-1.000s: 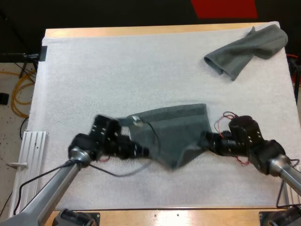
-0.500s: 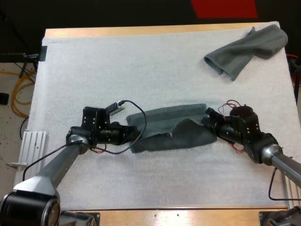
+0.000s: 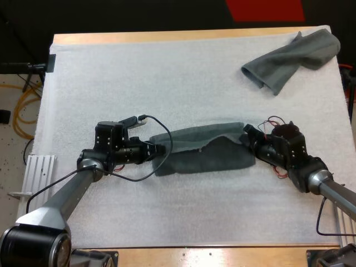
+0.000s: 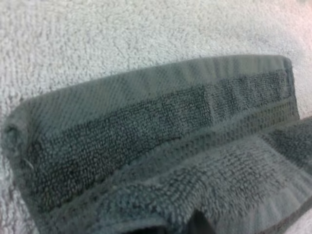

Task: Pick towel from pile fold and stack

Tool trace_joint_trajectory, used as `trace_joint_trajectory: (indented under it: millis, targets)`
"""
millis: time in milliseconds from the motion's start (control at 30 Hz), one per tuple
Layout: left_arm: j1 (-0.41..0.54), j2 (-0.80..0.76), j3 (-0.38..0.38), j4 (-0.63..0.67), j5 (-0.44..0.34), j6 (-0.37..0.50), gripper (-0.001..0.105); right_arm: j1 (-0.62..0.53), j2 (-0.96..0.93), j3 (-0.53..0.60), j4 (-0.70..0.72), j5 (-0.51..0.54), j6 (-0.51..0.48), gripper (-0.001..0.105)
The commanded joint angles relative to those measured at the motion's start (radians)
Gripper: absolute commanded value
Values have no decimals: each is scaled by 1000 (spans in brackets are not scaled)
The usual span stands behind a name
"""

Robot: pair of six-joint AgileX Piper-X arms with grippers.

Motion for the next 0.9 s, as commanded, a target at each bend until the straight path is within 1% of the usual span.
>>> trace_joint_trajectory:
  millis: [0,33,100,133,167,200,233,300,333,367,400,433,467,500,533,600,633,733,800,867]
  targets:
    - [1,-6,-2,-16,-7,18,13,-6,-1,-3,-5,-10,-30,0]
    - [1,-6,-2,-16,-7,19,16,-6,-1,-3,-5,-16,-39,0]
    - [1,-6,-2,-16,-7,19,32,-6,-1,-3,-6,-37,-46,0]
    - [1,-6,-2,-16,-7,19,37,-6,-1,-3,-12,-42,-53,1]
    - [1,-6,-2,-16,-7,19,42,-6,-1,-3,-26,-48,-69,4]
    - [1,-6,-2,-18,-10,19,44,-6,-1,-3,-42,-50,-89,11]
    - [1,-6,-3,-18,-11,19,44,-6,-1,-3,-51,-51,-93,17]
    - [1,-6,-5,-28,-7,26,44,-6,-1,-3,-107,-50,-93,41]
    - [1,-6,-5,-34,1,29,44,-6,-1,-3,-127,-50,-94,49]
    - [1,-6,-9,-40,21,42,44,-6,-1,-3,-165,-51,-105,61]
    - [1,-6,-16,-38,33,54,44,-6,-1,-3,-196,-53,-132,69]
    - [1,-6,-20,-38,42,62,44,-6,-1,-3,-221,-55,-157,73]
    - [1,-11,-30,-38,55,63,44,-6,-1,-3,-250,-66,-195,75]
    - [1,-22,-37,-38,61,66,44,-6,-1,-3,-277,-87,-237,75]
    - [1,-36,-40,-36,61,74,44,-6,-2,-5,-282,-97,-262,75]
    - [1,-95,-47,-19,58,121,44,-6,-20,-14,-270,-134,-333,75]
    - [1,-113,-47,-9,55,133,44,-6,-28,-15,-262,-138,-351,75]
    - [1,-243,-50,68,9,209,44,-6,-83,-15,-230,-125,-434,75]
    - [1,-351,-50,154,-22,264,44,-6,-135,-15,-174,-96,-490,75]
    - [1,-448,-50,217,-53,294,45,-6,-181,-15,-119,-67,-531,75]
